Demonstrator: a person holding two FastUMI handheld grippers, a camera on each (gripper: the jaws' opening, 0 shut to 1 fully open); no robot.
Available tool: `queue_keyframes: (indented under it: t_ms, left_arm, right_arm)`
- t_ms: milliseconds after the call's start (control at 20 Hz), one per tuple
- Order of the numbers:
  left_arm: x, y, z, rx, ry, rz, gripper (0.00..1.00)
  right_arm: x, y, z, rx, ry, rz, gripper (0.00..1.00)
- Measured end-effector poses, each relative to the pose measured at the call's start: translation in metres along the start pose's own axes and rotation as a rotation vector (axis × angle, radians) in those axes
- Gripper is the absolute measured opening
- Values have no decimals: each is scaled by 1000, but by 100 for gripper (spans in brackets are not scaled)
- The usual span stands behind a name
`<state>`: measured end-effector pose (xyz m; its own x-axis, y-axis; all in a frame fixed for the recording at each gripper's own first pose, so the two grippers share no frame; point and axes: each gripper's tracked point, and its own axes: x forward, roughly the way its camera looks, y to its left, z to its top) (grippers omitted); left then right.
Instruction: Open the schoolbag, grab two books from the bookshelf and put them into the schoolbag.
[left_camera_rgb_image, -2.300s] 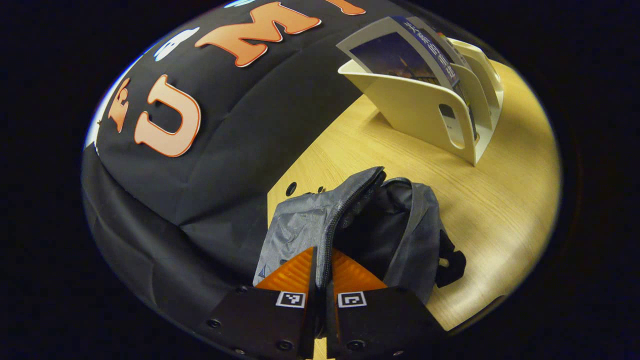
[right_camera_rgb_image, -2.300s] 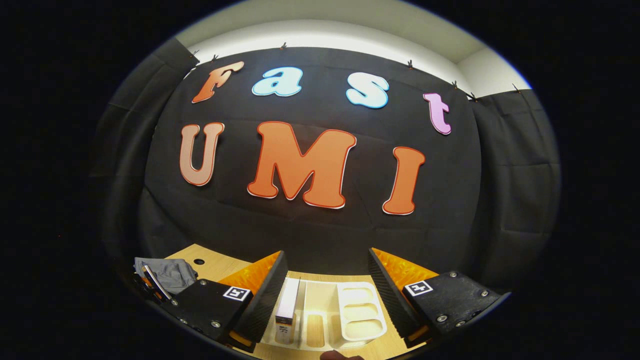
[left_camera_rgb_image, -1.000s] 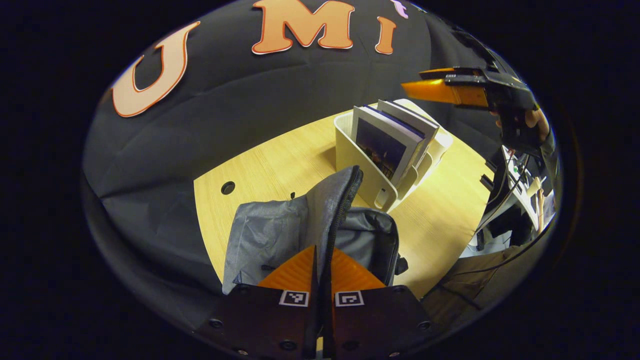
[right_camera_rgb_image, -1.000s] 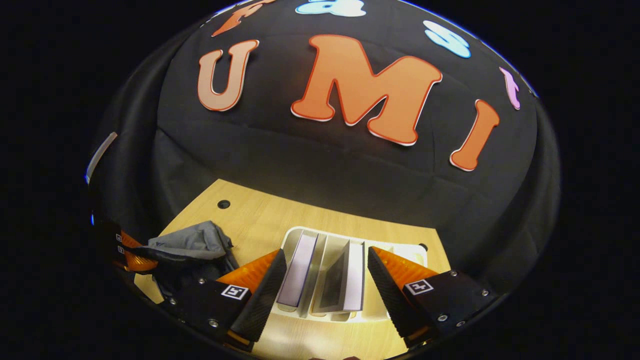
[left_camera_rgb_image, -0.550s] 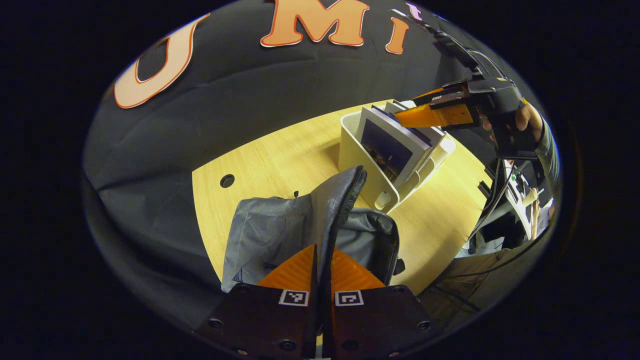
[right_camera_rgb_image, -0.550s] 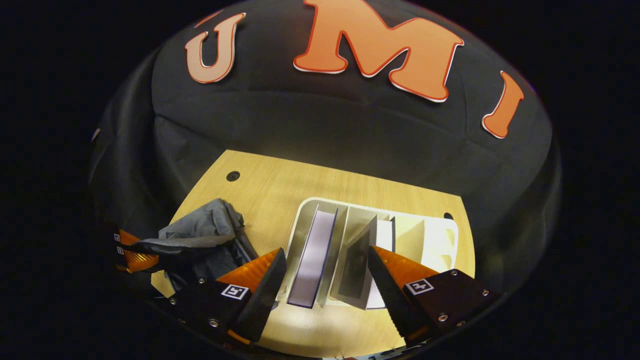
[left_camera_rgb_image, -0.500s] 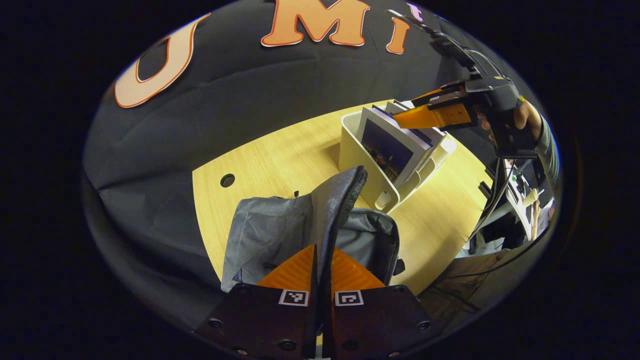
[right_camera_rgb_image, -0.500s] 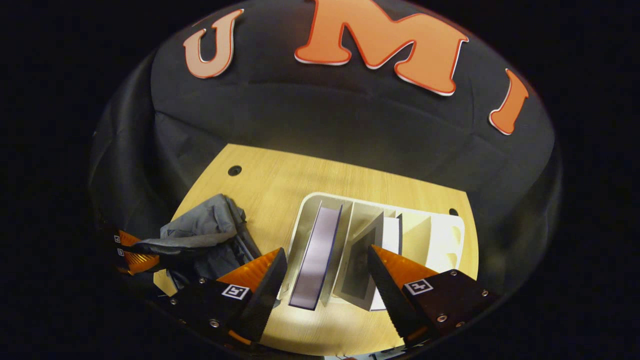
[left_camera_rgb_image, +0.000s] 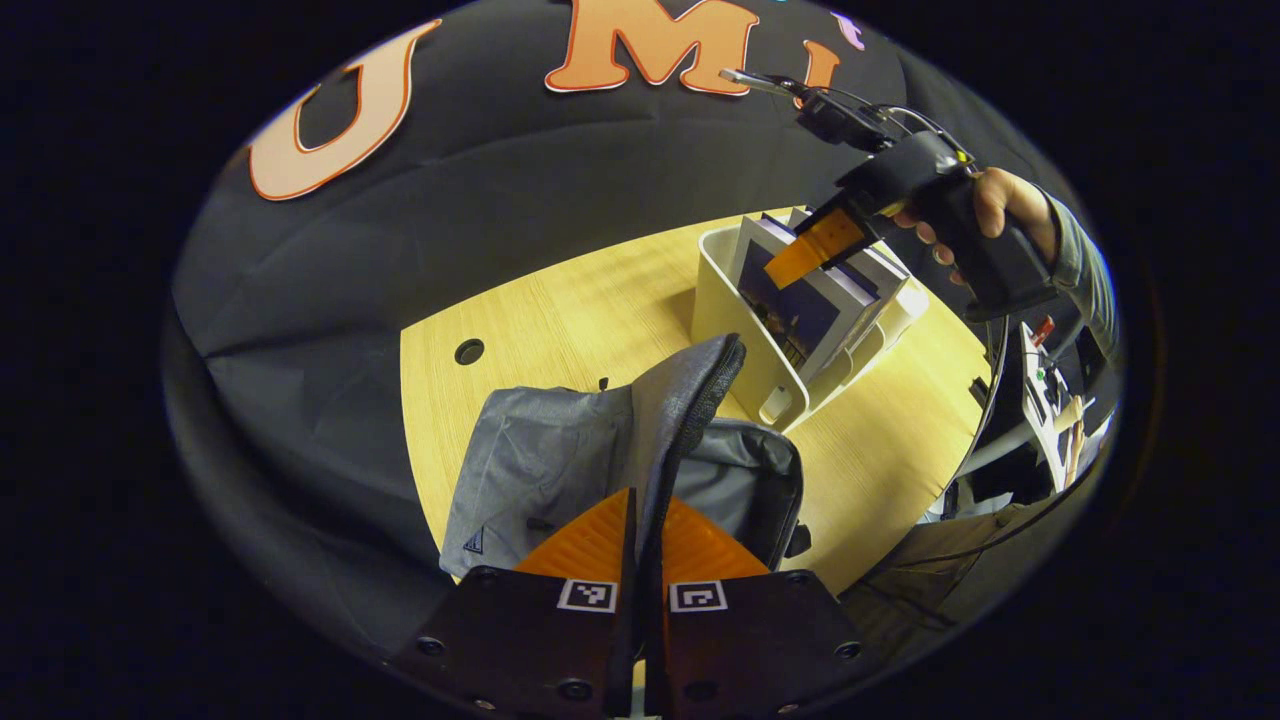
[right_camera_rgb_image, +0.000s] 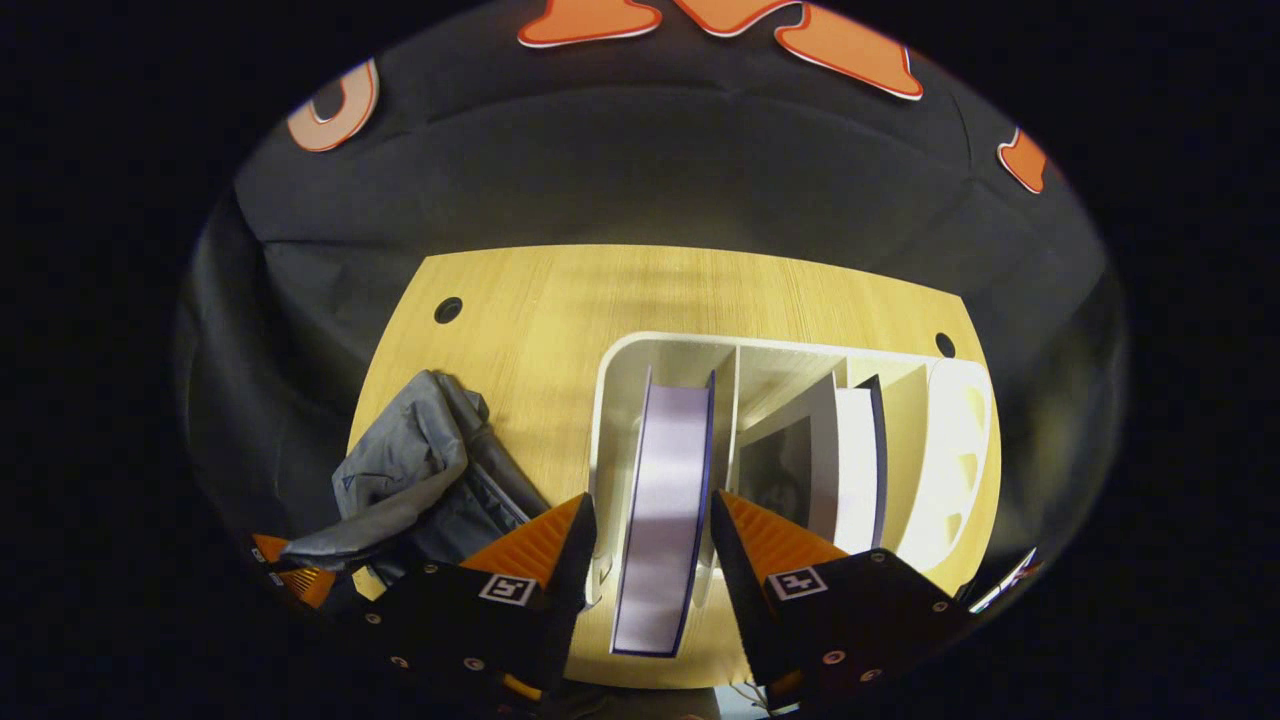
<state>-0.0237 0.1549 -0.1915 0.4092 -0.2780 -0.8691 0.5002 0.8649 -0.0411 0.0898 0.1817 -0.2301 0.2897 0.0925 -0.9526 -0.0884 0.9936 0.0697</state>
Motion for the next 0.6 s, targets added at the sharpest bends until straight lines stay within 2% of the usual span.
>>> queue_keyframes:
  t_ms: [150, 200, 250, 300, 350, 400, 600]
  left_arm:
    - [1, -4, -2, -9, 3, 0, 5]
    - [2, -3, -3, -13, 3, 0, 5]
    - [2, -3, -2, -17, 4, 0, 5]
    - [2, -3, -3, -19, 5, 1, 5]
    - [2, -2, -3, -21, 4, 4, 5]
    - [1, -1, -3, -24, 4, 4, 5]
    - [4, -4, -3, -34, 9, -5, 5]
  right_arm:
    - [13, -3, -8, 63, 55, 0, 55]
    - [12, -5, -11, 82, 81, 5, 54]
    - [15, -7, -11, 89, 77, 14, 41]
    - [15, -11, -11, 89, 82, 19, 39]
    - [11, -15, -12, 94, 83, 26, 46]
    - [8, -16, -10, 105, 80, 40, 36]
    - [-16, -23, 5, 167, 23, 102, 35]
